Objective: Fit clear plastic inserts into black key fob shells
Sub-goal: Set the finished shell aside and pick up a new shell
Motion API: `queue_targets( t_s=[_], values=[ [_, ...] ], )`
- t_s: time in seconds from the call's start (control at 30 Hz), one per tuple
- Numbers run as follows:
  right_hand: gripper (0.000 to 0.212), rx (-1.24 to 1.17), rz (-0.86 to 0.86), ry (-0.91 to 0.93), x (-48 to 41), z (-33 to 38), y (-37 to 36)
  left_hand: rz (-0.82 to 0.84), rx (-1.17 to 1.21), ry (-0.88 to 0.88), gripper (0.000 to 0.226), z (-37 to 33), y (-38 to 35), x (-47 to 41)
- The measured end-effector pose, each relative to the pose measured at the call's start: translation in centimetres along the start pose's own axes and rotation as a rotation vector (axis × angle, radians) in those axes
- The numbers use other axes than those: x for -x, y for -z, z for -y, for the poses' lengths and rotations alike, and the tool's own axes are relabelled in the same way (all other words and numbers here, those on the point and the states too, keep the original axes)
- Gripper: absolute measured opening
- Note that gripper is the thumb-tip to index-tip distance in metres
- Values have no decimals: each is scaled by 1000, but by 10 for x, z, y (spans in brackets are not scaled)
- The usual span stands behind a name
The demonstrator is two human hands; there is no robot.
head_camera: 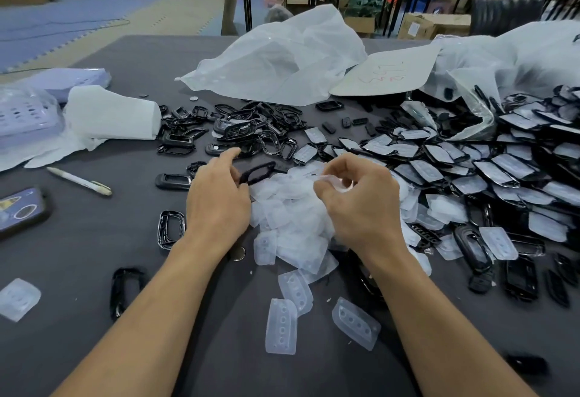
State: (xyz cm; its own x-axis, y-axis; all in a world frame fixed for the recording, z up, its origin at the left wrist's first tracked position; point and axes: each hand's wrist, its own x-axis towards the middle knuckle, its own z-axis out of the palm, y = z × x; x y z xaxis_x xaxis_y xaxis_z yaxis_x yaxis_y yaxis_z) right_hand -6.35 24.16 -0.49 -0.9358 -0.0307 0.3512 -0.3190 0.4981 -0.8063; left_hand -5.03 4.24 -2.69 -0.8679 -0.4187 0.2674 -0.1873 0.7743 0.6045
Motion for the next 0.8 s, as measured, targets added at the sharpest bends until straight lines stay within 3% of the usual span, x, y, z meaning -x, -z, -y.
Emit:
queue_targets(
  t_s=[0.13,0.23,0.33,0.4,0.5,0.67,0.8],
  values=[
    [17,-176,84,-64,2,6,-1,-120,5,-5,32,0,4,6],
    [18,-29,188,-79,5,5,-6,-208,-1,-50,31,-7,8,3],
    [17,234,108,-25,4,3,-9,41,-60,-69,38,-18,10,-7],
    [14,275,15,66,2,5,-8,236,-203,-56,38,-22,9,-11],
    [14,306,-32,169,-9,13,-10,235,-314,-106,38,-20,5,-9],
    [23,528,277,137,-60,36,-43,91,-214,-91,25,-7,7,-9],
    [17,748,476,144,-87,37,-75,-61,-212,-40,21,-4,7,-7]
  ],
)
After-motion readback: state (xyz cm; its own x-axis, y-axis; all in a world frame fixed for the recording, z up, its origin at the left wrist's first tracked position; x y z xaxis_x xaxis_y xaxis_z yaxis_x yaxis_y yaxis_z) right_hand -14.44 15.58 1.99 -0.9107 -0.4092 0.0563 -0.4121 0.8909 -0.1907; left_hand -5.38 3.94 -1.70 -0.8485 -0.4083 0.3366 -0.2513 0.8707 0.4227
